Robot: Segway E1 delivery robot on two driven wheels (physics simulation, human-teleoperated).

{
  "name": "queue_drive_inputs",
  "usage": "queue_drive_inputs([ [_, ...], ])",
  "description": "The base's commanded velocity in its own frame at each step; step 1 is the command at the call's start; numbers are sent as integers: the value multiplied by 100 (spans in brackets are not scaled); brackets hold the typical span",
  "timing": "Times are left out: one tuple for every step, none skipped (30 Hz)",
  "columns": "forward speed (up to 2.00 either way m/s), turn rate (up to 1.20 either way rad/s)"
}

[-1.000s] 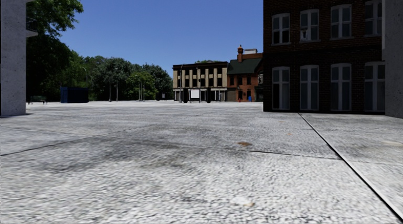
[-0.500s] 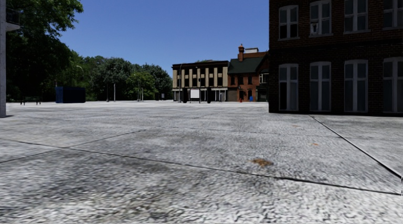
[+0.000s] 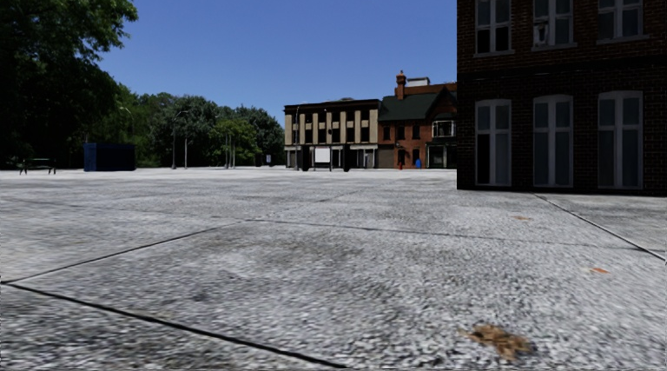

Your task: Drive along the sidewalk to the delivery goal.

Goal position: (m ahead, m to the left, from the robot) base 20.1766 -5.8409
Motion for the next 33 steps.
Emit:
queue_drive_inputs([
  [200,0],
  [200,0],
  [200,0],
  [200,0],
  [200,0],
  [200,0],
  [200,0],
  [200,0],
  [200,0],
  [200,0],
  [200,0],
  [200,0],
  [200,0],
  [200,0],
  [200,0],
  [200,0],
  [200,0],
  [200,0],
  [200,0],
  [200,0],
  [200,0],
  [200,0],
  [200,0],
  [200,0],
  [200,0],
  [200,0],
  [200,0],
  [200,0],
  [200,0],
  [200,0],
  [200,0],
  [200,0],
  [200,0],
])
